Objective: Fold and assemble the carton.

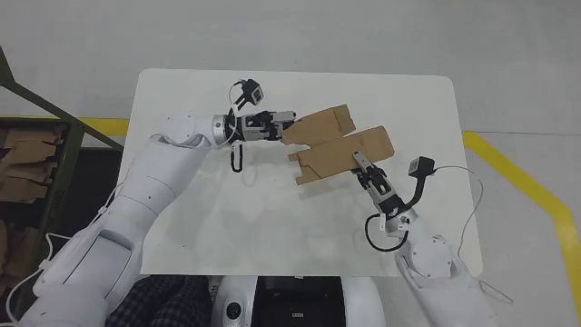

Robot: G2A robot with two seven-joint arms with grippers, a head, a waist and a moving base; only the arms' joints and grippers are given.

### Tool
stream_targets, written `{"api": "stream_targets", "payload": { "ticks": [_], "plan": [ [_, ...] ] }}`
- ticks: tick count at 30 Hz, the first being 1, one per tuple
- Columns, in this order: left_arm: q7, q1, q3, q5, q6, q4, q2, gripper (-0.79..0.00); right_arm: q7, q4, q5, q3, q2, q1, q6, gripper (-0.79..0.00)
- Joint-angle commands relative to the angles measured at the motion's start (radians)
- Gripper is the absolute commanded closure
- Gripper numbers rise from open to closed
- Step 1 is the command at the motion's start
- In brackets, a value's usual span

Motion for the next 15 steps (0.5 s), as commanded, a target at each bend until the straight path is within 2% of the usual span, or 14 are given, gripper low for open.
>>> {"api": "stream_targets", "payload": {
  "ticks": [1,4,5,8,15],
  "plan": [
    [0.027,0.001,0.003,0.055,-0.009,-0.01,0.0,-0.539,-0.001,0.0,-0.003,0.001,-0.001,0.001,0.001,0.0],
    [0.061,0.008,0.003,0.11,-0.017,-0.03,0.001,-0.508,0.001,-0.001,-0.008,0.0,-0.002,0.005,0.008,0.0],
    [0.071,0.009,0.001,0.127,-0.019,-0.036,0.002,-0.459,0.002,-0.002,-0.009,-0.001,-0.003,0.006,0.01,0.0],
    [0.089,0.018,-0.005,0.154,-0.014,-0.053,0.004,-0.382,0.004,-0.003,-0.012,-0.003,-0.005,0.009,0.011,0.0],
    [0.089,0.036,-0.03,0.162,-0.003,-0.074,0.008,-0.296,0.001,-0.003,-0.014,-0.002,-0.008,0.009,0.013,0.0]
  ]
}}
